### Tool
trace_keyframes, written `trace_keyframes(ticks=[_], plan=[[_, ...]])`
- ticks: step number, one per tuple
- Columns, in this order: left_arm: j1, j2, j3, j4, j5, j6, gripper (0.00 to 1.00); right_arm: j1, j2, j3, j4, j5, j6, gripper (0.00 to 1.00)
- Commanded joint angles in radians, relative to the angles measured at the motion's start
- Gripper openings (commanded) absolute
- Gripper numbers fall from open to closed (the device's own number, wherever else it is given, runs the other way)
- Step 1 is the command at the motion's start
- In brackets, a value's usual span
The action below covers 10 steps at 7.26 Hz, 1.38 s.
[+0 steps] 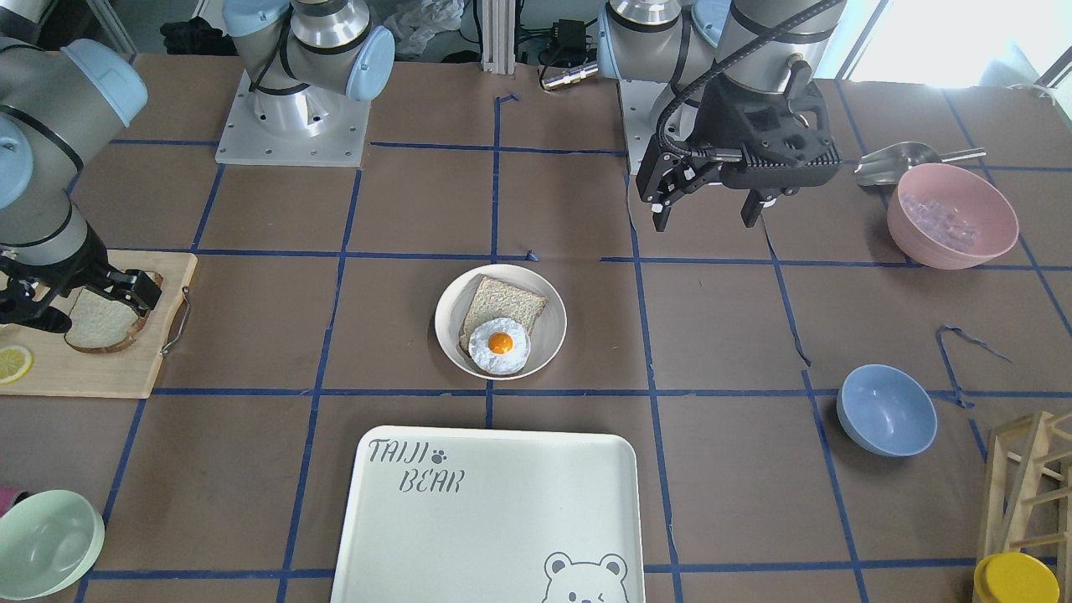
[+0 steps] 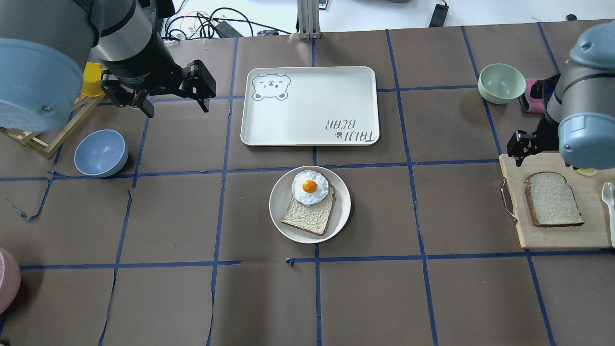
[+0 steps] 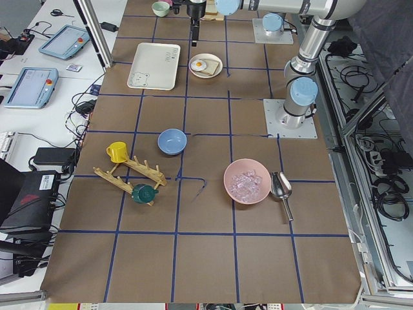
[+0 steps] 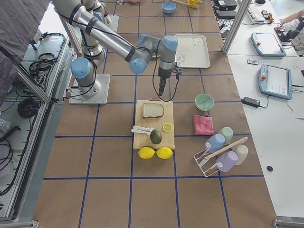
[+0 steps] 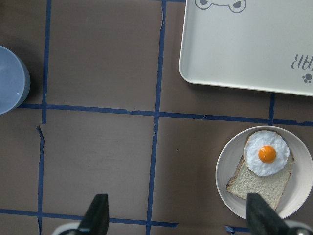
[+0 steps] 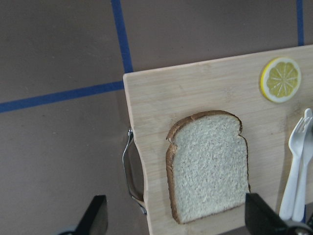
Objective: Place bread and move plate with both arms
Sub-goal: 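Move the right gripper down to the bread slice on the cutting board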
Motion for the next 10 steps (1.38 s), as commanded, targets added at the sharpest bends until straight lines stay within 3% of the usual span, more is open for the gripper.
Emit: trace_keyframes(ticks=[1, 2, 8, 10], plan=[[0.000, 0.000, 0.001, 0.000, -0.001, 0.000, 1.00, -0.047, 0.083, 0.111, -0.202, 0.006, -0.036, 1.00], [0.000, 0.000, 0.002, 0.000, -0.001, 0.000, 1.00, -0.047, 0.094, 0.111, -0.201, 0.000, -0.039, 1.00], [0.000, 0.000, 0.001, 0.000, -0.001, 0.000, 1.00, -0.050, 0.102, 0.128, -0.187, -0.072, -0.039, 0.66], [0.000, 0.000, 0.001, 0.000, -0.001, 0.000, 1.00, -0.050, 0.103, 0.128, -0.175, -0.074, -0.037, 0.66]])
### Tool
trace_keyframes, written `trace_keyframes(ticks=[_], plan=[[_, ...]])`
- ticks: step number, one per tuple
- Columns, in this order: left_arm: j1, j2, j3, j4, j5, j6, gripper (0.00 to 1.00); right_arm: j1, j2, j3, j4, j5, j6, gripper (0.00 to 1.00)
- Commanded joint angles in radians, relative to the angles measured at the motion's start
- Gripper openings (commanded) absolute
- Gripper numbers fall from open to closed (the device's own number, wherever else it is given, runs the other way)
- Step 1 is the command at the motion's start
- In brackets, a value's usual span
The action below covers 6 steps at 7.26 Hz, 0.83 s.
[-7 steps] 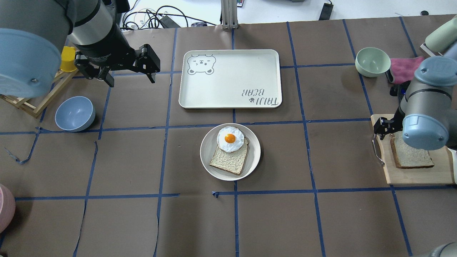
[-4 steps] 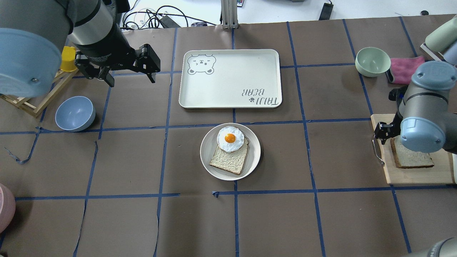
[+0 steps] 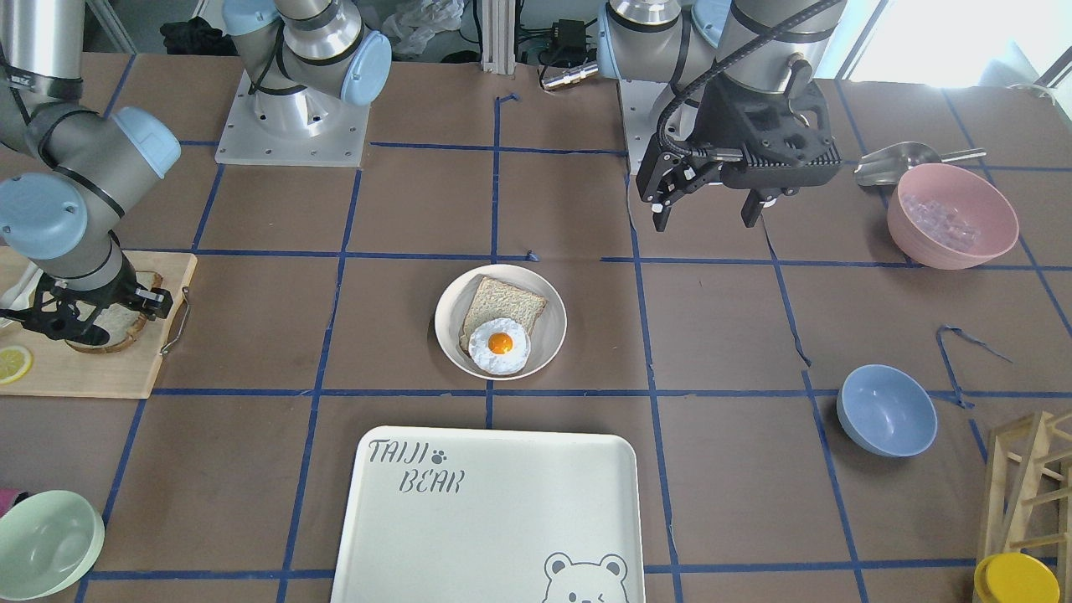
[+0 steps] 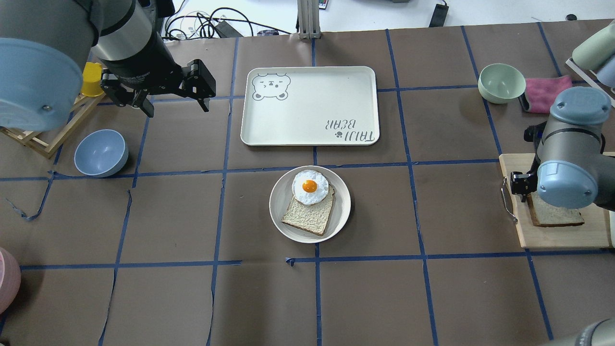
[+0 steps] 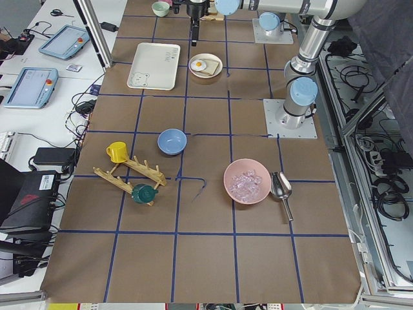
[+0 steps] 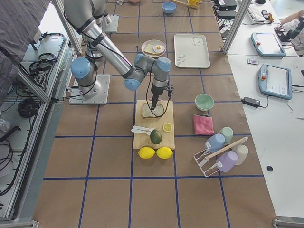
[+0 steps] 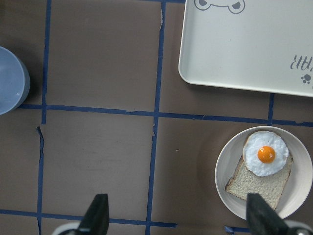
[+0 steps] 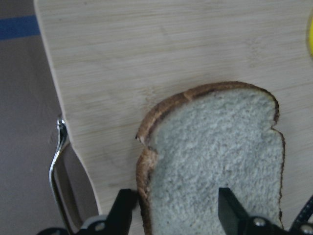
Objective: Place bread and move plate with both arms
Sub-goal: 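Move the right gripper down to the bread slice on the cutting board, then grasp the bread slice edge with the right gripper and lift it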
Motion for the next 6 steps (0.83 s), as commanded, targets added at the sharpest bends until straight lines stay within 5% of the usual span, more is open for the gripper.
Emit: trace_keyframes(ticks=[1, 4, 6], plan=[[0.000, 0.000, 0.000, 0.000, -0.002, 0.000, 1.00, 0.000, 0.001, 0.001, 0.004, -0.003, -0.001, 0.56], [0.000, 0.000, -0.002, 0.000, -0.002, 0.000, 1.00, -0.002, 0.006, -0.001, 0.006, -0.005, 0.001, 0.04], [0.000, 0.000, 0.000, 0.000, -0.002, 0.000, 1.00, 0.000, -0.005, -0.003, 0.007, -0.006, -0.001, 0.00]])
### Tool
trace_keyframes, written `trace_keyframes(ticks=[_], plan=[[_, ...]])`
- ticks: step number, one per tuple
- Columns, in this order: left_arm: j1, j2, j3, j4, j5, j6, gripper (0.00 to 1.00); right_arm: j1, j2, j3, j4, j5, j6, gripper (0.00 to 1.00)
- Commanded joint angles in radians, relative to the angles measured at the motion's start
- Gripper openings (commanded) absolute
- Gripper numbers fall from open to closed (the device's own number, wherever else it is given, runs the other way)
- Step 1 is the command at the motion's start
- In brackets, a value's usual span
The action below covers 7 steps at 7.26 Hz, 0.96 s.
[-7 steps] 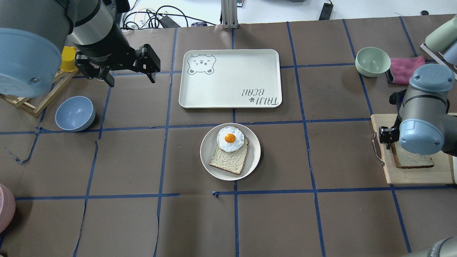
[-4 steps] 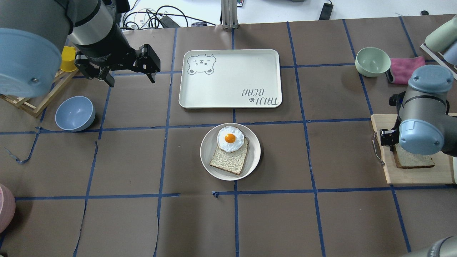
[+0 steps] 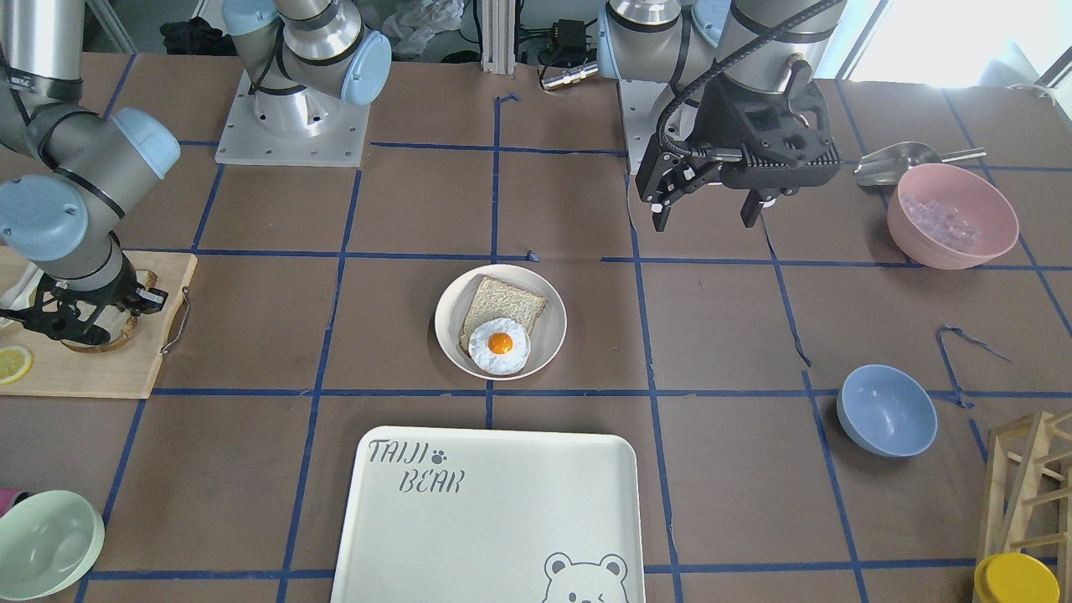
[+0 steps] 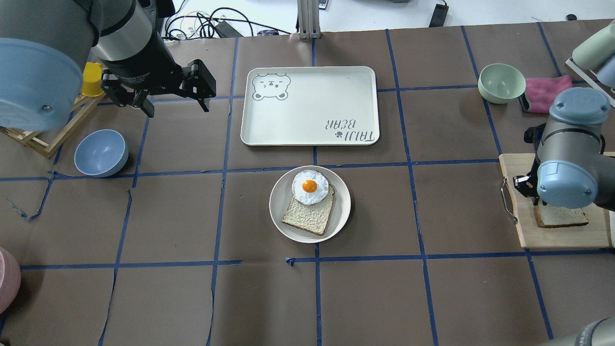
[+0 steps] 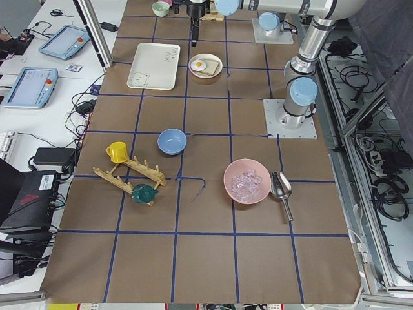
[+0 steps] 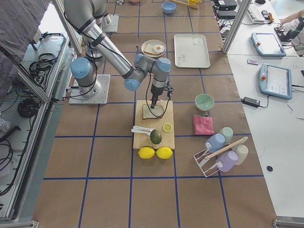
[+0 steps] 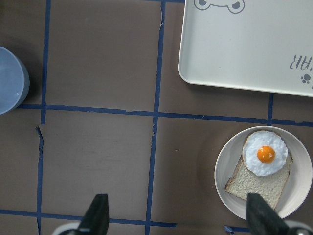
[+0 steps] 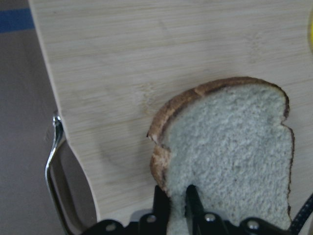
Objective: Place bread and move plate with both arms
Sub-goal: 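Grasp the bread slice edge with the right gripper and lift it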
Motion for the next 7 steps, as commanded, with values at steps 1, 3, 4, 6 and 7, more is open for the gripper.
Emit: trace_keyframes(ticks=[1, 3, 4, 6, 7], plan=[[0.000, 0.000, 0.000, 0.000, 0.000, 0.000, 1.00, 0.001, -0.016, -0.008, 0.007, -0.021, 0.001, 0.00], [0.000, 0.000, 0.000, 0.000, -0.002, 0.000, 1.00, 0.001, -0.031, -0.009, 0.019, -0.021, 0.005, 0.00], [0.000, 0.000, 0.000, 0.000, 0.000, 0.000, 1.00, 0.002, -0.048, -0.014, 0.019, -0.021, 0.005, 0.00], [0.000, 0.000, 0.000, 0.000, -0.002, 0.000, 1.00, 0.014, -0.085, -0.040, 0.064, -0.018, 0.013, 0.00], [0.000, 0.000, 0.000, 0.000, 0.000, 0.000, 1.00, 0.046, -0.103, -0.070, 0.094, -0.015, 0.020, 0.00]])
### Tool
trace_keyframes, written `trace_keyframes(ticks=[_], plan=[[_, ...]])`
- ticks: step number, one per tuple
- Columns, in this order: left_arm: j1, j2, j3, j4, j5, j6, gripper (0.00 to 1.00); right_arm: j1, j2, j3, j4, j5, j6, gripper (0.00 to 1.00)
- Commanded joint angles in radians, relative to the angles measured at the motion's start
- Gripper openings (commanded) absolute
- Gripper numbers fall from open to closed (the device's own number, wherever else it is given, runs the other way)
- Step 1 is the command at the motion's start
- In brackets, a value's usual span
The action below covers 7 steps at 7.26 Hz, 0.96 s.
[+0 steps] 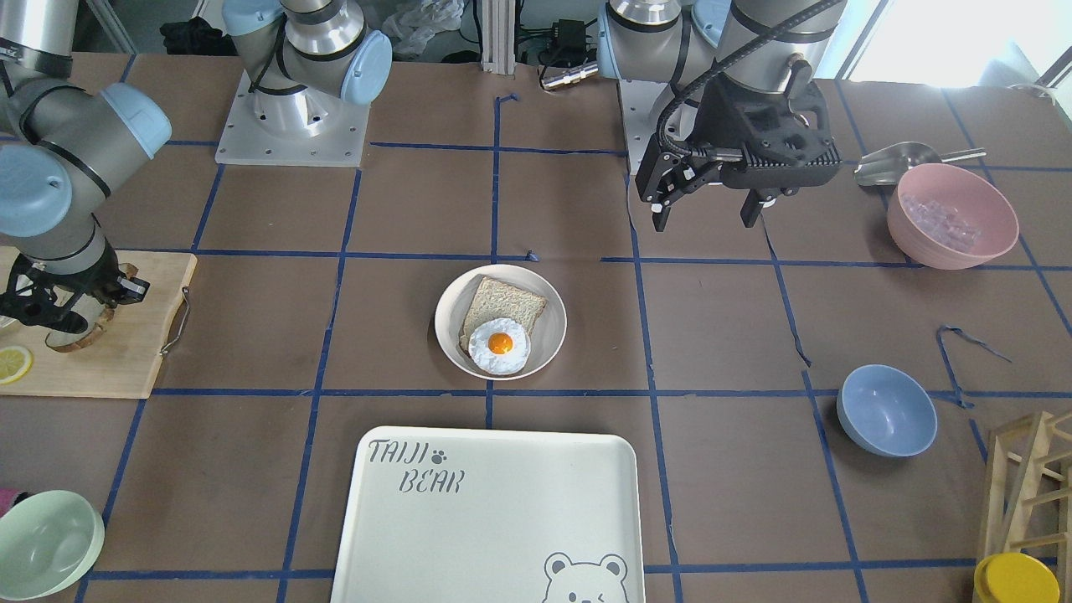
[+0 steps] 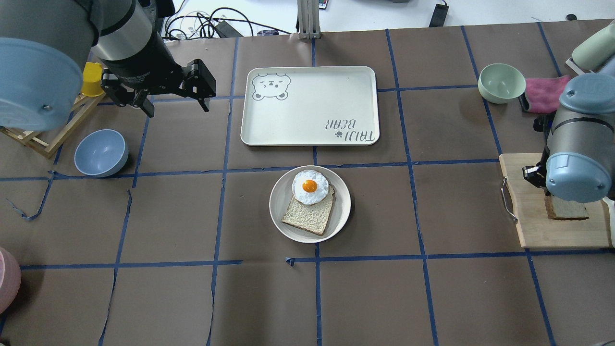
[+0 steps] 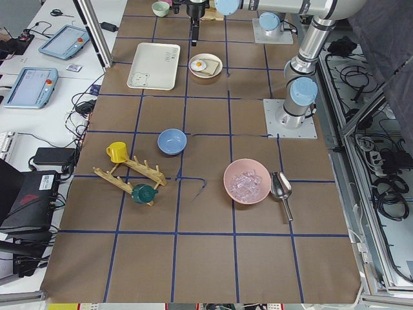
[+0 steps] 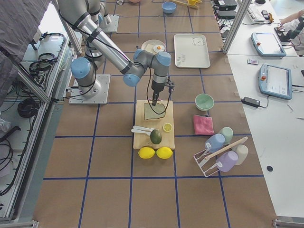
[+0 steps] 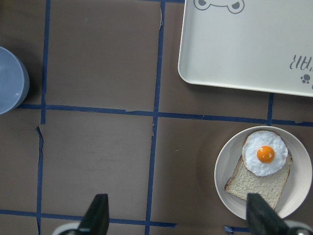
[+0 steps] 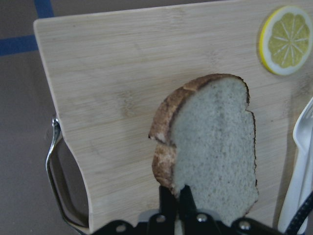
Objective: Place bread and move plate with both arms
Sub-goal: 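Grasp the bread slice edge with the right gripper and lift it, then carry the bread slice with the right gripper over the egg plate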
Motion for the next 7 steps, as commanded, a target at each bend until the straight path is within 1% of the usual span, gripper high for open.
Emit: trace_keyframes(ticks=[1, 2, 3, 4, 5, 6, 7], plan=[[0.000, 0.000, 0.000, 0.000, 0.001, 0.000, 1.00, 0.083, -0.031, -0.065, 0.099, -0.003, 0.089, 0.00], [0.000, 0.000, 0.000, 0.000, 0.001, 0.000, 1.00, 0.146, -0.051, -0.116, 0.178, -0.003, 0.155, 0.00], [0.000, 0.000, 0.000, 0.000, 0.001, 0.000, 1.00, 0.221, -0.047, -0.185, 0.261, 0.008, 0.245, 0.00], [0.000, 0.000, 0.000, 0.000, 0.001, 0.000, 1.00, 0.337, -0.035, -0.246, 0.326, 0.038, 0.351, 0.00], [0.000, 0.000, 0.000, 0.000, 0.001, 0.000, 1.00, 0.455, -0.013, -0.298, 0.358, 0.082, 0.484, 0.00], [0.000, 0.000, 0.000, 0.000, 0.001, 0.000, 1.00, 0.565, 0.017, -0.331, 0.406, 0.162, 0.631, 0.00], [0.000, 0.000, 0.000, 0.000, 0.001, 0.000, 1.00, 0.676, 0.028, -0.343, 0.414, 0.252, 0.819, 0.00]])
